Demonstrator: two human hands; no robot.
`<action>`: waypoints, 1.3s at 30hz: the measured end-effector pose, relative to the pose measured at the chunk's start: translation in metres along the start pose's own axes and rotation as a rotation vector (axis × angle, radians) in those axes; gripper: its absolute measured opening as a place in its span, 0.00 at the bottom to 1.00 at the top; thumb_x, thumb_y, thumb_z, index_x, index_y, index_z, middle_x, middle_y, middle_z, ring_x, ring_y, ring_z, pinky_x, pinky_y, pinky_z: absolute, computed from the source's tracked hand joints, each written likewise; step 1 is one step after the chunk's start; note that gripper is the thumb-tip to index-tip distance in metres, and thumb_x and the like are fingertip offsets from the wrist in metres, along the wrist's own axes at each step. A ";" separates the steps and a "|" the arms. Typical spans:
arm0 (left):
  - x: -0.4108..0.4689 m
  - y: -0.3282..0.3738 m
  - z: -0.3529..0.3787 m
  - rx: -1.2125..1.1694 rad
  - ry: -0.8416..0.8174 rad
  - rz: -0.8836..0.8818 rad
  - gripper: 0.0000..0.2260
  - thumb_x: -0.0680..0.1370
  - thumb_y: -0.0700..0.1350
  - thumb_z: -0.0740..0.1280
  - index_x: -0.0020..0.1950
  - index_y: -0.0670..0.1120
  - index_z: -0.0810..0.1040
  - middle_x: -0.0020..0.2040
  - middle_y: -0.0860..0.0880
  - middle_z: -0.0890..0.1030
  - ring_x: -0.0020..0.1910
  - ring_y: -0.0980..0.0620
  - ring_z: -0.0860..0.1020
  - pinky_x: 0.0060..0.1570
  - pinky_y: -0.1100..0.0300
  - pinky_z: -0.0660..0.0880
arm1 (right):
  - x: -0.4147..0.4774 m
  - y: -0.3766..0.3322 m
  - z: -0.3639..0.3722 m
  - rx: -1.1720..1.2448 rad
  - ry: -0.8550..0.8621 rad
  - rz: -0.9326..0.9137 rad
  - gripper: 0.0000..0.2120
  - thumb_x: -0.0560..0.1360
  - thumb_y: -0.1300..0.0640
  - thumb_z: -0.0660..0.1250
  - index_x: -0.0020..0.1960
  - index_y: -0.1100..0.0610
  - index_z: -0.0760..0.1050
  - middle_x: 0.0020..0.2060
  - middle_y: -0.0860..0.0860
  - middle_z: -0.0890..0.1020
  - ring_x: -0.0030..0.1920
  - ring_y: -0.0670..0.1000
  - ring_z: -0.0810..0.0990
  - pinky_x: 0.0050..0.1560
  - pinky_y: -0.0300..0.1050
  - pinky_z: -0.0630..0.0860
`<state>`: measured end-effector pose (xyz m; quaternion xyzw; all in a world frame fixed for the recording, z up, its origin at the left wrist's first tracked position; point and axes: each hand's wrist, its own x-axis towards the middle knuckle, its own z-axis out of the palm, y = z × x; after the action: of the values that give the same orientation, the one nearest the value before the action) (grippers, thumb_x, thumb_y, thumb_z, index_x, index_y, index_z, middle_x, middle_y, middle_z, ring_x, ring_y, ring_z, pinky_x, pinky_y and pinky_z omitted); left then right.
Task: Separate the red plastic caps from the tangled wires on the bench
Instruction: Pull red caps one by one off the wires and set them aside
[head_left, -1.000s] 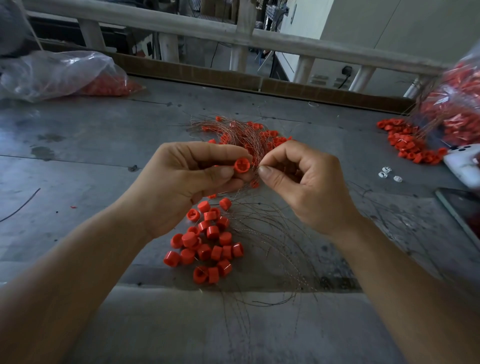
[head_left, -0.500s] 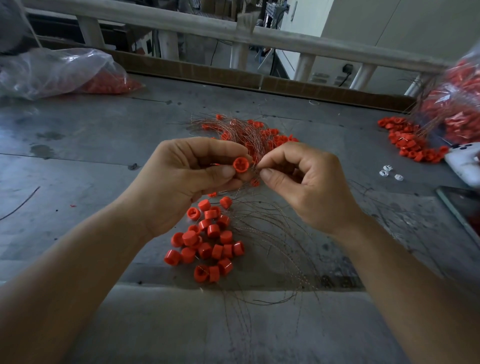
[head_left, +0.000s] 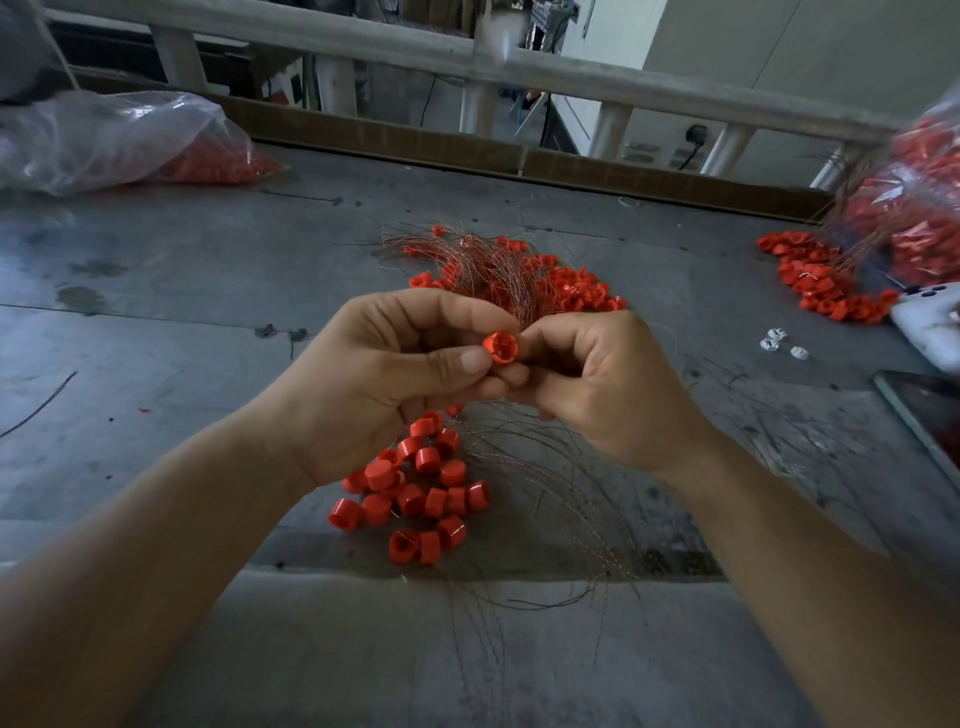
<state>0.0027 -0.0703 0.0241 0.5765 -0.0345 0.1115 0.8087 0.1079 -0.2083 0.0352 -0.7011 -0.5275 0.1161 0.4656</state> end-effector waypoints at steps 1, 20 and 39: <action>0.000 0.000 0.000 -0.010 0.004 -0.003 0.10 0.62 0.38 0.69 0.41 0.43 0.84 0.39 0.45 0.84 0.40 0.51 0.83 0.39 0.65 0.79 | 0.000 0.000 -0.001 0.003 -0.009 0.001 0.10 0.68 0.63 0.71 0.37 0.48 0.77 0.28 0.41 0.78 0.28 0.38 0.76 0.31 0.29 0.70; -0.002 0.007 -0.001 -0.092 0.084 0.002 0.10 0.60 0.38 0.70 0.41 0.43 0.84 0.40 0.44 0.84 0.40 0.51 0.83 0.37 0.66 0.78 | 0.021 0.075 -0.026 -0.584 0.176 0.249 0.11 0.74 0.62 0.66 0.55 0.56 0.79 0.45 0.49 0.74 0.41 0.45 0.72 0.47 0.37 0.67; -0.001 0.004 0.001 -0.033 0.093 -0.019 0.10 0.64 0.35 0.66 0.41 0.42 0.84 0.40 0.45 0.84 0.40 0.51 0.83 0.38 0.66 0.78 | 0.016 0.051 -0.044 -0.095 0.450 0.211 0.11 0.78 0.60 0.59 0.40 0.50 0.72 0.32 0.47 0.78 0.30 0.40 0.77 0.36 0.36 0.75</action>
<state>0.0009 -0.0699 0.0278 0.5575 0.0069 0.1301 0.8199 0.1753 -0.2185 0.0245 -0.7814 -0.3394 -0.0199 0.5233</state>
